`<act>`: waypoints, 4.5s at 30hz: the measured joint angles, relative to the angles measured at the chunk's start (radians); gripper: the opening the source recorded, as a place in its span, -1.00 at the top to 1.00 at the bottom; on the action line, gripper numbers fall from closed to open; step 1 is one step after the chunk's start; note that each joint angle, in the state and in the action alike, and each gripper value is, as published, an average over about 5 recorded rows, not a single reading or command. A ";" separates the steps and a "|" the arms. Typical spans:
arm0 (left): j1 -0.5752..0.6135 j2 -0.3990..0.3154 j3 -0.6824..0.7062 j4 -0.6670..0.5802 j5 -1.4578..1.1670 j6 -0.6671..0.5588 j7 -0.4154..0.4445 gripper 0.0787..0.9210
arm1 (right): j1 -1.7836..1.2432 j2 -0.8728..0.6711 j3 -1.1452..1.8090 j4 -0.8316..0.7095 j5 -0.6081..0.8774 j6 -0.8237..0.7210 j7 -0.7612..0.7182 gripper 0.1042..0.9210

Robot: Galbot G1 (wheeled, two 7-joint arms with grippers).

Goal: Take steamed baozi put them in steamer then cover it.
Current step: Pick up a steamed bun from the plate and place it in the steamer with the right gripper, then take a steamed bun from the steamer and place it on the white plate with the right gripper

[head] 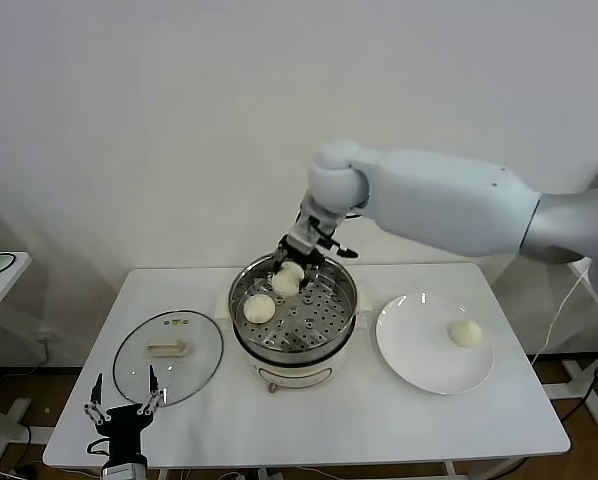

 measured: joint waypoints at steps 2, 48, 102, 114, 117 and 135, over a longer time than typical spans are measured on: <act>0.000 -0.001 -0.001 0.002 0.000 0.000 0.000 -0.77 | -0.010 0.002 -0.002 0.010 -0.027 0.022 0.004 -0.08; -0.005 -0.004 -0.004 0.015 -0.008 -0.005 -0.001 -0.77 | -0.148 0.032 -0.011 -0.007 -0.237 0.183 0.048 -0.75; -0.023 0.056 0.055 0.012 -0.003 0.003 0.003 -0.77 | -0.353 -0.569 0.152 -0.296 -0.126 -0.143 -0.081 -0.76; -0.018 0.058 0.035 0.011 -0.011 0.004 0.003 -0.77 | -0.476 -0.474 0.285 -0.439 -0.229 -0.123 -0.045 -0.76; -0.017 0.058 0.031 0.013 -0.013 0.003 0.003 -0.77 | -0.497 -0.443 0.308 -0.476 -0.253 -0.115 -0.041 -0.76; -0.016 0.056 0.023 0.026 -0.019 -0.002 0.003 -0.77 | -0.575 -0.339 0.403 -0.628 -0.368 -0.089 -0.030 -0.76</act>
